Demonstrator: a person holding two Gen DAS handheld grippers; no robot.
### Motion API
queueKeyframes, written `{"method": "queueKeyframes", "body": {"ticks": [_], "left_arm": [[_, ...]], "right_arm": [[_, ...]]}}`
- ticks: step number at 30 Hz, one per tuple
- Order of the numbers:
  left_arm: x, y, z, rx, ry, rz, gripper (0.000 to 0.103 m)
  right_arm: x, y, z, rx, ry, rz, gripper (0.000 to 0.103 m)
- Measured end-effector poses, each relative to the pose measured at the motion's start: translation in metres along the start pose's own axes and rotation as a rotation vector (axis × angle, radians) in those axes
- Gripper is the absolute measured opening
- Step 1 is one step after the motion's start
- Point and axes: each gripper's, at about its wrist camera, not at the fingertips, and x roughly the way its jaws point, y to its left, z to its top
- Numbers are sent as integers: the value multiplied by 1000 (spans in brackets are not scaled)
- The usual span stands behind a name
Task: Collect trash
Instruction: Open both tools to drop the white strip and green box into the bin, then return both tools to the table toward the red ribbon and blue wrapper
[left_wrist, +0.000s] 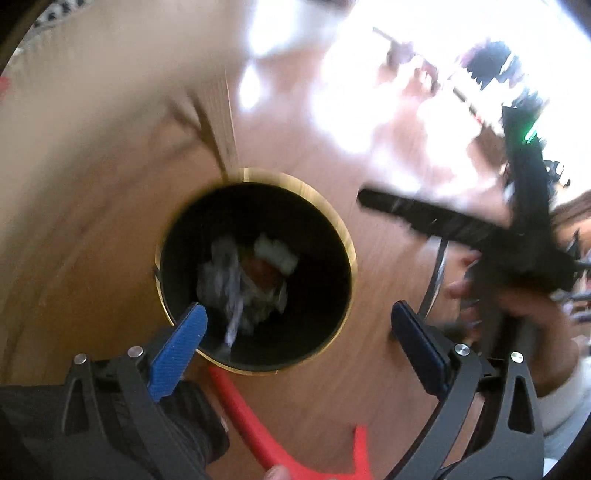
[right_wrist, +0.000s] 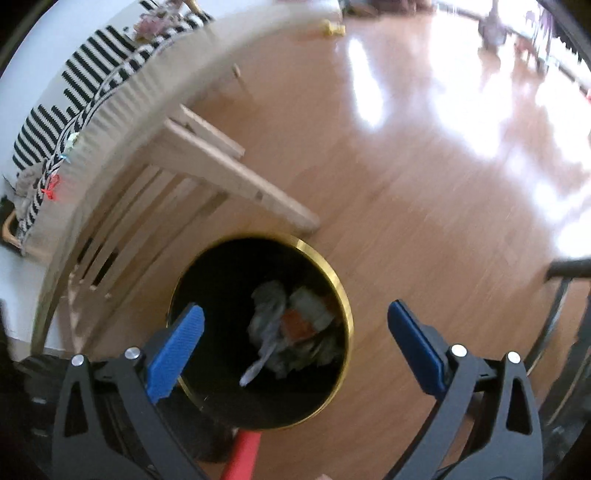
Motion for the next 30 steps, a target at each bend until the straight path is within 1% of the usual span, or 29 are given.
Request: {"method": "queueKeyframes", "body": {"ticks": [2,3,5,6,8,11,14,15,16,17,18,20,21,23,27,29,30], "left_arm": [[-34,7,6,-30,-79,-7,97],[-54,15,10,-55,-126,19,97],[-82,33,16,-97,-190,90,97],[-99,50,20,-131,-224,137,97],[-128,84,24,-195,-277,207,97],[-159,135,26,-265,-305,295,97],[-177,177,25,-313,-301,371,97],[-181,197,25,-331,-291,403,97],[-188,206,25,-339,-283,418,97],[-188,222,26,-349,-264,439,97],[-188,234,26,-353,-250,450,97],[-187,254,30,-352,-220,479,97],[-187,260,30,-350,-212,485,97],[-186,272,36,-351,-197,492,97],[-185,301,43,-373,-189,479,97],[-182,306,41,-377,-181,472,97],[-180,309,43,-378,-177,472,97]], "right_arm": [[-14,8,8,-6,-53,-9,96],[-24,17,14,-17,-87,-3,96],[-37,38,24,-58,-137,9,96],[-44,55,30,-95,-166,17,96],[-53,88,38,-166,-206,37,96],[-57,153,53,-306,-249,93,96],[-45,208,66,-405,-240,138,96],[-37,232,70,-441,-231,153,96],[-30,250,73,-466,-223,163,96],[-21,267,76,-490,-211,176,96],[-6,290,81,-519,-190,183,96],[14,320,87,-550,-156,186,96],[31,340,91,-573,-130,187,96],[51,365,96,-608,-104,183,96],[85,409,103,-663,-79,146,96],[95,422,108,-658,-72,144,88],[98,425,110,-654,-66,146,86]]}}
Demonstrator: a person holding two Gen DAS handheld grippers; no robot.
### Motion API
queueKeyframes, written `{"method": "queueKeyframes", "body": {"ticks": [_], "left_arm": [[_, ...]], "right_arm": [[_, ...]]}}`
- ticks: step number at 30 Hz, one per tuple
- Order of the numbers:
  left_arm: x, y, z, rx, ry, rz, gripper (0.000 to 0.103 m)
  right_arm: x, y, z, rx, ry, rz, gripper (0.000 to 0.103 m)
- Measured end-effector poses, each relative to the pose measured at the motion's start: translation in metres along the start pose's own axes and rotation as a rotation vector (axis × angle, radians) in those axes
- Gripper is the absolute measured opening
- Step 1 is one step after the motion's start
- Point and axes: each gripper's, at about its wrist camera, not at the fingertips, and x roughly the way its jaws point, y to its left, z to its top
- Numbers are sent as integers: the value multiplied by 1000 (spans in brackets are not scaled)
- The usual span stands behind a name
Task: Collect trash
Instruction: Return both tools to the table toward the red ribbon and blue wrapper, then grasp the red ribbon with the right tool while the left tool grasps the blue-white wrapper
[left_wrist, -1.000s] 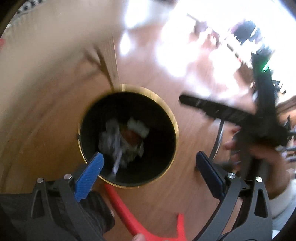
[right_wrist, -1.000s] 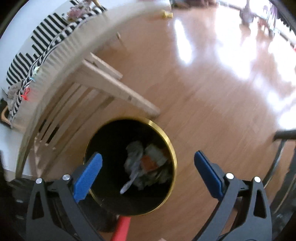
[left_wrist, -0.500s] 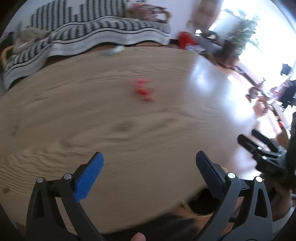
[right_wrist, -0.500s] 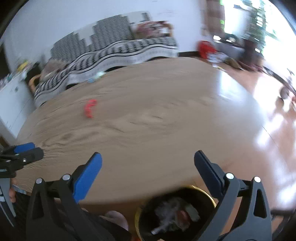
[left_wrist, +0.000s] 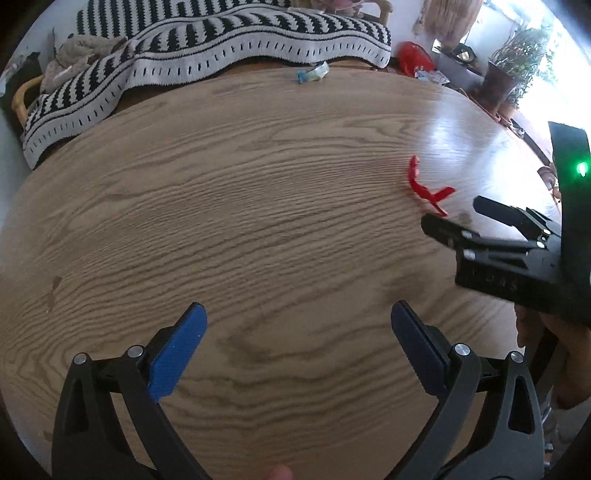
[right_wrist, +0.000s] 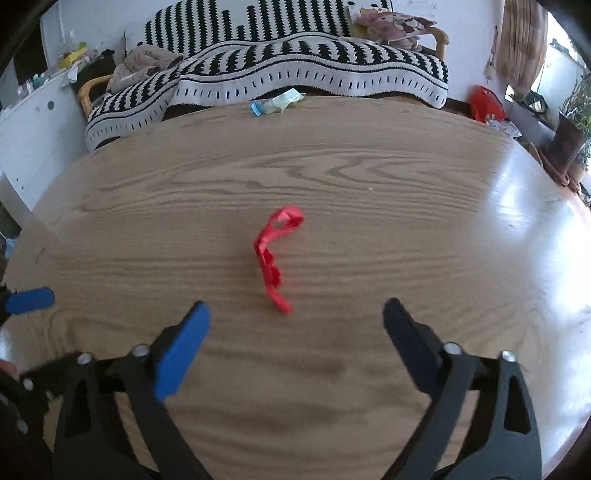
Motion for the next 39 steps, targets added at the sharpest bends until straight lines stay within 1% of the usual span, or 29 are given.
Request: {"method": "queueKeyframes", "body": {"ticks": [1,3,4,5,6,7,8,9,10,11,13,17,18,21,26,31,34,36,37,39], "left_arm": [[3,1,1,1,3,1,97],[9,4,7,1,6,2,97],[12,5,10,1,5,3,97],[15,7,15,0,2,3,97],[17,6,17,-1,3,-1,97],[20,7,20,-2,4,-5,97],[24,9,25,-2,5,-7,97],[26,8,28,0,5,-8,97],[29,9,33,2,5,-10,97],[32,9,36,4,6,-13,97],[41,9,48,18,8,-15,97],[55,8,72,46,5,-7,97],[60,7,81,54,5,-8,97],[73,7,108,66,-4,-12,97],[96,-5,167,122,-61,-4,97],[130,-21,231,143,-100,-29,97],[150,-35,252,173,-92,-18,97],[159,-44,264,193,-106,-1,96],[162,-47,269,199,-112,-8,94],[162,-52,275,213,-131,-18,82]], "right_arm": [[4,-1,2,3,7,5,85],[7,1,6,-17,-7,-15,82],[9,2,7,-26,-10,-25,75],[9,2,8,-36,-15,-35,63],[8,2,9,-44,-24,-35,55],[5,1,8,-51,-29,-29,38],[3,1,9,-62,-29,-18,27],[5,2,11,-68,-28,-8,22],[6,4,12,-79,-27,-1,14],[6,5,13,-91,-28,6,11],[7,5,13,-88,-33,16,10],[9,-10,18,-7,-54,23,10],[8,-17,20,24,-64,31,10],[5,-29,27,56,-89,23,10],[-1,-47,36,92,-129,9,10],[1,-54,36,97,-142,-3,10],[2,-57,35,104,-155,-20,10],[2,-57,35,106,-161,-23,10],[3,-58,35,107,-161,-20,10],[5,-58,35,107,-163,-16,10]]}}
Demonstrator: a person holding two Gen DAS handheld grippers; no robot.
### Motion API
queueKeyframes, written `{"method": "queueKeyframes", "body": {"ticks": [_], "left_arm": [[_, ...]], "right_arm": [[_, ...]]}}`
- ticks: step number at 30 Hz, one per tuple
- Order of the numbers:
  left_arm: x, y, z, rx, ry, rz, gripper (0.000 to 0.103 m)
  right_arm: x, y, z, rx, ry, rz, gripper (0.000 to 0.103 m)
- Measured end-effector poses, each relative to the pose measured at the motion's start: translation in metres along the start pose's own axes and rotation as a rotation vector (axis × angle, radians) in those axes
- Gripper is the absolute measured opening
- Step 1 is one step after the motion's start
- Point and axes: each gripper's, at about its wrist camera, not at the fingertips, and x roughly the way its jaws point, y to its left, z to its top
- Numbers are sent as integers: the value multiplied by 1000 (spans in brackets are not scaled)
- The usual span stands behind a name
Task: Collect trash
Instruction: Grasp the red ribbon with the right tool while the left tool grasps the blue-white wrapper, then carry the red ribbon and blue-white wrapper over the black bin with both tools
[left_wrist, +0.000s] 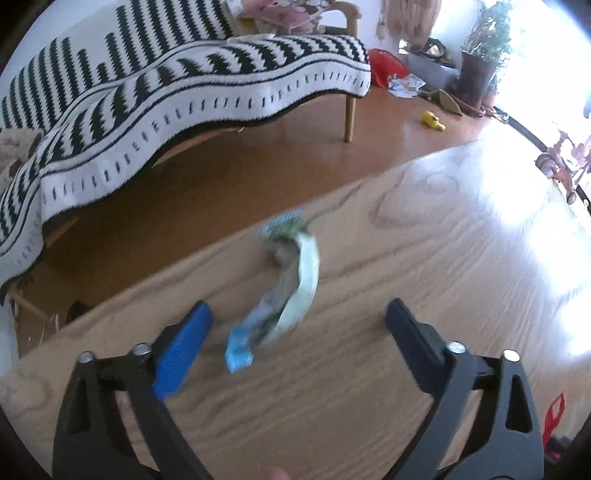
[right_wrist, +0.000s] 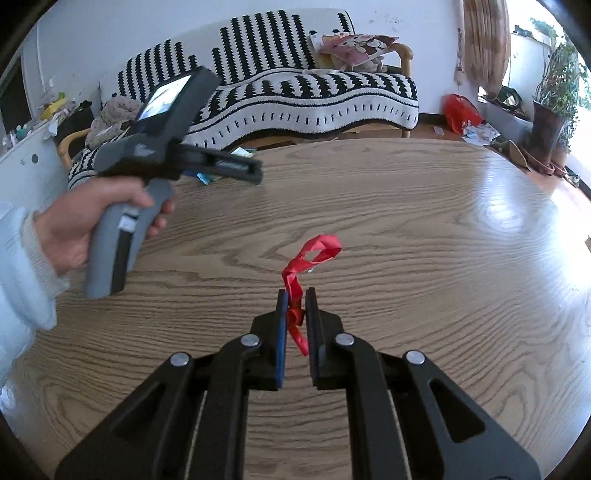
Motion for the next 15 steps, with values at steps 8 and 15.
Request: {"method": "queueKeyframes", "body": {"ticks": [8,15], "left_arm": [[-21,2,-6,13,-16,-34,8],[-74,8,-34,-1,-34,-21,7]], "right_arm": [[-2,-1,-2,14,-12,13,10],[-16,-3,-4,52,-25,13,10]]}}
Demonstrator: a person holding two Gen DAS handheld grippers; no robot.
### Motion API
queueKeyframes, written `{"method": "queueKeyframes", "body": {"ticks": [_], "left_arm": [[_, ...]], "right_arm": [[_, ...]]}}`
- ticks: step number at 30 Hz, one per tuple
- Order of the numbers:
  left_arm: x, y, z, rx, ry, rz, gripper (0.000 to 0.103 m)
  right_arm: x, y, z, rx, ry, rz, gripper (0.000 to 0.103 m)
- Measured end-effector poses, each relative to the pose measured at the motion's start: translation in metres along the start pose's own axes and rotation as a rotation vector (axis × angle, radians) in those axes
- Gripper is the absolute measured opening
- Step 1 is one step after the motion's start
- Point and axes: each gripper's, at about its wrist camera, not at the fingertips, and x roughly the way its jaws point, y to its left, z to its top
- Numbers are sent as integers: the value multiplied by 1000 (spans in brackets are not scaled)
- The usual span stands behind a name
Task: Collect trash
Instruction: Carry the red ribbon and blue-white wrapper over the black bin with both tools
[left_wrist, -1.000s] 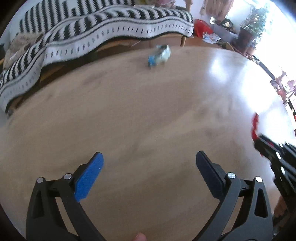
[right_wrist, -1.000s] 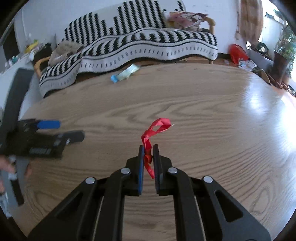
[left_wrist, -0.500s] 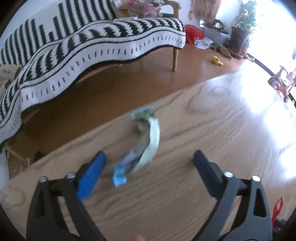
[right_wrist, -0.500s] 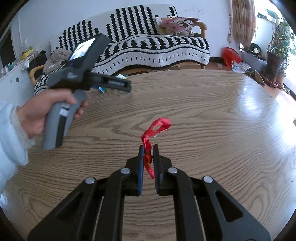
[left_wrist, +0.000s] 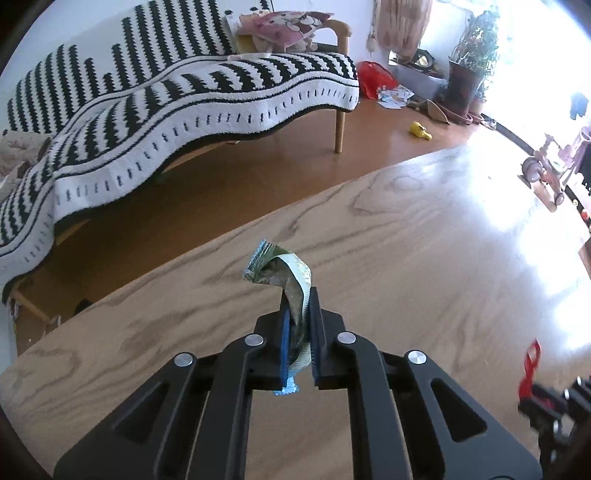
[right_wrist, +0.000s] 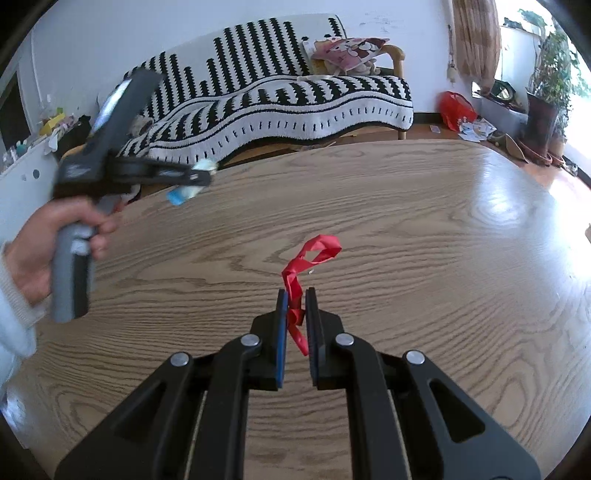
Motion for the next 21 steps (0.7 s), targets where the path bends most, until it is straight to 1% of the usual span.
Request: {"method": "queueKeyframes", "body": {"ticks": [5,10,16,21], "left_arm": [[-48,-4,-28,-11,-8,28,7],[-97,-14,-58,-14,-18,43,8],[-159,-27,-103,-35,-42,44,8],[-208,-46,-144,-45,-66,40,8]], "right_arm": [[-16,4,-3,16,-4,3,10],[-48,17,-7,10,-23,12,10],[-97,33,-18,-11,-48,18,10],[-146,39,-38,-19,-66,20,10]]}}
